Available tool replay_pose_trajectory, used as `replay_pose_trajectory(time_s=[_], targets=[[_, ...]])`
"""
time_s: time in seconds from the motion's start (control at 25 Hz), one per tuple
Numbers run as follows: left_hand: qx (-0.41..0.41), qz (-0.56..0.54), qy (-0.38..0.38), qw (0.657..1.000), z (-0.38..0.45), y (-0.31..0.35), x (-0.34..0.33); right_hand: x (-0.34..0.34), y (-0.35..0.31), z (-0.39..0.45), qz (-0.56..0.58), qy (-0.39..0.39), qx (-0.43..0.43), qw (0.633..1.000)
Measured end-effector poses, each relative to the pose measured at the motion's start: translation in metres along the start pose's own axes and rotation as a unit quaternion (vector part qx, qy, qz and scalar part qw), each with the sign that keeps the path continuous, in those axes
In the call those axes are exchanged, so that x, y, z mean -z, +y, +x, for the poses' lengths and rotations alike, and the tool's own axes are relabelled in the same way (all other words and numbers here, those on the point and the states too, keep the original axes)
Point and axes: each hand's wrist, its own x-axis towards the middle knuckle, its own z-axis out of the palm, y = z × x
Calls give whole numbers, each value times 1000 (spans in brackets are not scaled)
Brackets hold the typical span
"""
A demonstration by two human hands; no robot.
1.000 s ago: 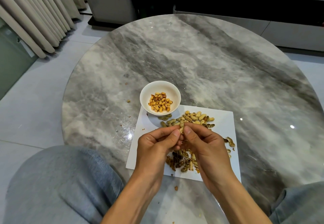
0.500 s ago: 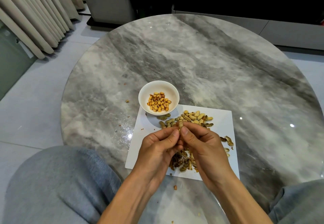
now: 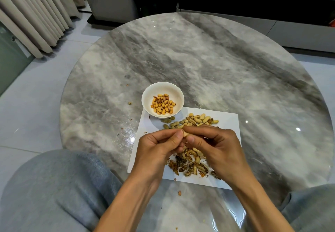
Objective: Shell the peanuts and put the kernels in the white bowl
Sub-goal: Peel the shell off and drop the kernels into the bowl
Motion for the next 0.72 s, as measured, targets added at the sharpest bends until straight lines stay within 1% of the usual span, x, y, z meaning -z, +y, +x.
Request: replay_pose_trajectory(time_s=[0.04,0.12,0.2,0.28,0.36,0.44,0.56,0.64,0.72], targets=[[5,-15,2,1000,1,0,0,0,0,1,-8,1,6,1000],[6,-21,-9,1000,1,-1,0,1,0,1,-61,15,41,997],[1,-16,-27,999,0,-3,0,0,-1,0,-143,30,117,982],[-10,-22,-24,999,0,-6,-3,-6,0,-4,-219,71,183,956],[-26,-53,3,998,0,-12,-9,-15,3,-7,-256,134,204,936],[-38,-84,29,995,-1,-16,-15,-24,6,-9,-247,174,201,932],[-33,-115,46,992,-3,-17,-18,-29,8,-9,-230,200,192,933],[-21,-114,31,993,-2,-14,-16,-27,5,-9,-187,189,154,952],[-24,-84,5,996,0,-11,-11,-25,1,-10,-103,166,83,977]])
